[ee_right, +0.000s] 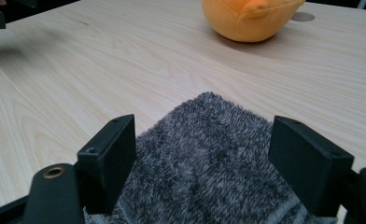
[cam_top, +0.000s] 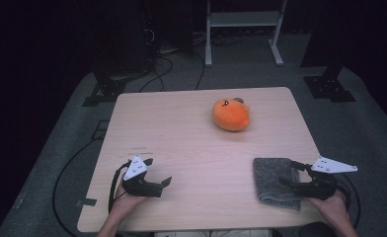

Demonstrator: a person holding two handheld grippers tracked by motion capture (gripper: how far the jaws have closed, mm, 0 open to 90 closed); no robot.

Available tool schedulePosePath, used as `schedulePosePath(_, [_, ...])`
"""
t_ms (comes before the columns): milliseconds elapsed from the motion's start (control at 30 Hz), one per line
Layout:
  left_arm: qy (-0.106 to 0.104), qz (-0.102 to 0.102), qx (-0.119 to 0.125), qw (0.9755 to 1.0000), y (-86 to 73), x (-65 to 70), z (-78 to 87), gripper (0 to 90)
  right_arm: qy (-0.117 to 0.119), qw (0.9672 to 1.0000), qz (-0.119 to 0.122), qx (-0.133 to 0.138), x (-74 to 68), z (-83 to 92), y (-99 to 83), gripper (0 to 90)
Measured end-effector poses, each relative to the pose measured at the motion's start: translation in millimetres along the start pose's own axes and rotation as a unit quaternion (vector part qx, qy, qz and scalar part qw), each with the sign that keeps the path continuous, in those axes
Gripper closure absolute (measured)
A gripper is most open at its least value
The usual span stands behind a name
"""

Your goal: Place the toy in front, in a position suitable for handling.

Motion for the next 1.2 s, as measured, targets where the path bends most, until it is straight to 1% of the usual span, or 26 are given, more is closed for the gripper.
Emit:
schedulePosePath(100, [-0.001, 0.004, 0.0, 1.0, -0.3, -0.9, -1.0, 2.8, 0.001, 1.0, 0.002, -0.001, -0.4, -0.5, 2.6, 22.3])
schedulePosePath(267, [-0.002, 0.002, 0.0, 1.0, 0.0, 0.0, -1.1, 2.8, 0.007, 0.9999, 0.005, -0.006, -0.9, -4.4, 10.4, 22.3])
schedulePosePath(333, [-0.002, -0.001, -0.001, 1.0, 0.1, 0.1, -0.9, 2.7, 0.009, 0.9998, 0.014, -0.007, -1.5, -8.0, 15.6, 22.3])
schedulePosePath(367, [-0.001, -0.001, 0.001, 1.0, 0.3, -0.1, -0.4, 2.7, 0.011, 0.9997, 0.021, -0.006, -1.9, -12.1, 23.2, 22.3])
schedulePosePath(433, [-0.001, 0.003, 0.003, 1.0, 0.1, -1.5, 0.4, 2.8, 0.011, 0.9997, 0.023, -0.004, -1.8, -13.8, 26.5, 22.3])
schedulePosePath(467, [-0.001, 0.005, 0.003, 1.0, -0.3, -2.9, 0.5, 2.7, 0.015, 0.9996, 0.026, -0.005, -1.0, -19.9, 37.3, 22.2])
schedulePosePath(500, [-0.001, 0.005, 0.003, 1.0, -0.3, -2.9, 0.5, 2.8, 0.015, 0.9996, 0.026, -0.005, -1.0, -19.9, 37.3, 22.2])
schedulePosePath(533, [0.0, 0.007, 0.003, 1.0, -0.5, -3.6, 0.6, 2.8, 0.015, 0.9995, 0.029, -0.004, -1.0, -22.2, 41.1, 22.2])
schedulePosePath(567, [0.0, 0.007, 0.004, 1.0, -0.5, -3.9, 0.5, 2.7, 0.016, 0.9992, 0.036, -0.003, -1.3, -26.1, 47.6, 22.1])
schedulePosePath(600, [0.001, 0.006, 0.004, 1.0, -0.2, -4.2, 0.6, 2.7, 0.016, 0.9988, 0.045, -0.005, -1.5, -32.7, 57.9, 22.0])
schedulePosePath(633, [0.001, 0.006, 0.004, 1.0, -0.2, -4.2, 0.6, 2.8, 0.016, 0.9988, 0.045, -0.005, -1.5, -32.7, 57.9, 22.0])
schedulePosePath(667, [0.0, 0.005, 0.005, 1.0, -0.1, -4.3, 0.8, 2.8, 0.017, 0.9988, 0.046, -0.006, -1.4, -35.2, 61.6, 21.8])
schedulePosePath(733, [0.0, 0.005, 0.004, 1.0, 0.2, -4.2, 1.6, 2.7, 0.017, 0.9987, 0.048, -0.003, 1.1, -45.2, 76.6, 21.7])
schedulePosePath(800, [0.0, 0.004, 0.004, 1.0, 0.3, -4.2, 1.9, 2.8, 0.016, 0.9986, 0.05, -0.003, 1.7, -47.5, 79.7, 21.7])
schedulePosePath(867, [0.0, 0.004, 0.006, 1.0, 0.2, -4.8, 2.2, 2.8, 0.017, 0.9985, 0.051, 0.0, 2.8, -55.5, 90.1, 21.7])
schedulePosePath(900, [0.0, 0.004, 0.006, 1.0, 0.2, -4.8, 2.2, 2.8, 0.017, 0.9985, 0.051, 0.0, 2.8, -55.5, 90.1, 21.7])
schedulePosePath(933, [0.0, 0.005, 0.006, 1.0, 0.0, -5.0, 2.4, 2.8, 0.016, 0.9984, 0.054, 0.001, 3.0, -61.7, 96.3, 21.7])
schedulePosePath(967, [0.0, 0.005, 0.007, 1.0, 0.0, -5.2, 2.3, 2.8, 0.016, 0.9984, 0.054, 0.001, 3.0, -61.7, 96.3, 21.7])
schedulePosePath(1000, [0.0, 0.004, 0.005, 1.0, -0.1, -5.3, 2.6, 2.7, 0.016, 0.9983, 0.056, 0.001, 3.9, -67.8, 101.8, 21.7])
schedulePosePath(1067, [0.0, 0.005, 0.006, 1.0, 0.0, -5.3, 2.6, 2.7, 0.014, 0.9984, 0.055, 0.003, 4.9, -73.1, 107.1, 21.6])
schedulePosePath(1100, [0.0, 0.005, 0.006, 1.0, 0.0, -5.3, 2.6, 2.8, 0.014, 0.9984, 0.055, 0.003, 4.9, -73.1, 107.1, 21.6])
schedulePosePath(1200, [-0.001, 0.004, 0.007, 1.0, 0.0, -5.2, 2.5, 2.7, 0.017, 0.9984, 0.053, 0.005, 6.3, -85.8, 117.7, 21.4])
Point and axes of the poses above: each handheld gripper's, and its own axes: z roughly backward along the jaws, y roughly out of its top, x roughly to its right, the point moved 2 cm from there along -z, roughly forward along the jaws, and after that the axes turned 10 degrees about -y, right-handed, at the moved point
